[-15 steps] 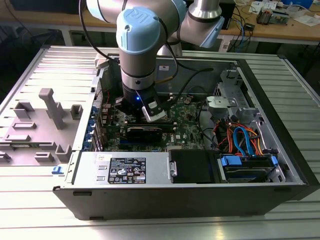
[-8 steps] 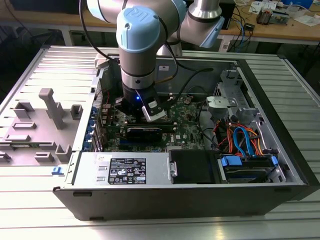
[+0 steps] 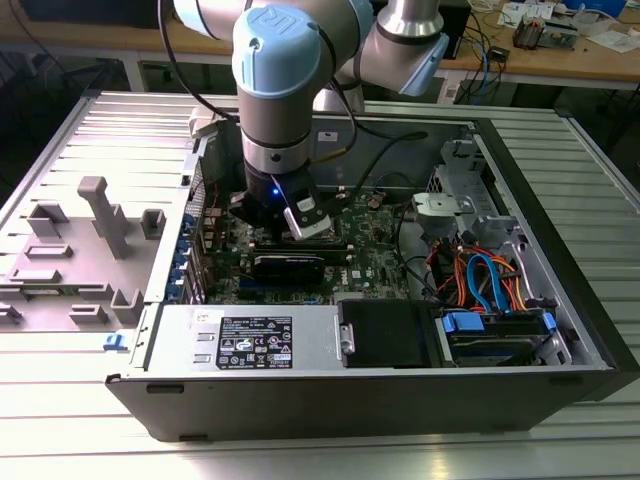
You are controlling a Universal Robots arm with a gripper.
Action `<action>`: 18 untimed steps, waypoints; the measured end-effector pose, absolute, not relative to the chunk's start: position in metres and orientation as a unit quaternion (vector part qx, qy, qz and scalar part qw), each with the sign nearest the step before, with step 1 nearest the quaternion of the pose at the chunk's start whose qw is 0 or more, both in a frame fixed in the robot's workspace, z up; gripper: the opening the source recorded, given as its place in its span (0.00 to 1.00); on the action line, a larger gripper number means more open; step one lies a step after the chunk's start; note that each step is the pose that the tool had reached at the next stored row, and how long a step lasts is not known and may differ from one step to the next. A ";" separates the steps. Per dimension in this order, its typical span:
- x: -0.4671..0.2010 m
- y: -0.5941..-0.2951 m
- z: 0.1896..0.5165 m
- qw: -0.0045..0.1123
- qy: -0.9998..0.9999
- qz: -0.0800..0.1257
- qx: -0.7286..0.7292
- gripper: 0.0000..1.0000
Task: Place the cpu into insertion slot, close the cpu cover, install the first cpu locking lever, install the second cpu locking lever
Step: 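Install the second cpu locking lever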
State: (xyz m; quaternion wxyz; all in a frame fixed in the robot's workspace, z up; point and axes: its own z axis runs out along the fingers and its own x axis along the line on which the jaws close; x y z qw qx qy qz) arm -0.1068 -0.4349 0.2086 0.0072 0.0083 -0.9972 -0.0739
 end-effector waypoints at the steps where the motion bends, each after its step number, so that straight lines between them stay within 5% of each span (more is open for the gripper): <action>1: -0.107 -0.435 0.210 0.007 -0.997 -0.073 0.008 0.11; 18: -0.107 -0.432 0.221 0.007 -0.998 -0.063 0.008 0.11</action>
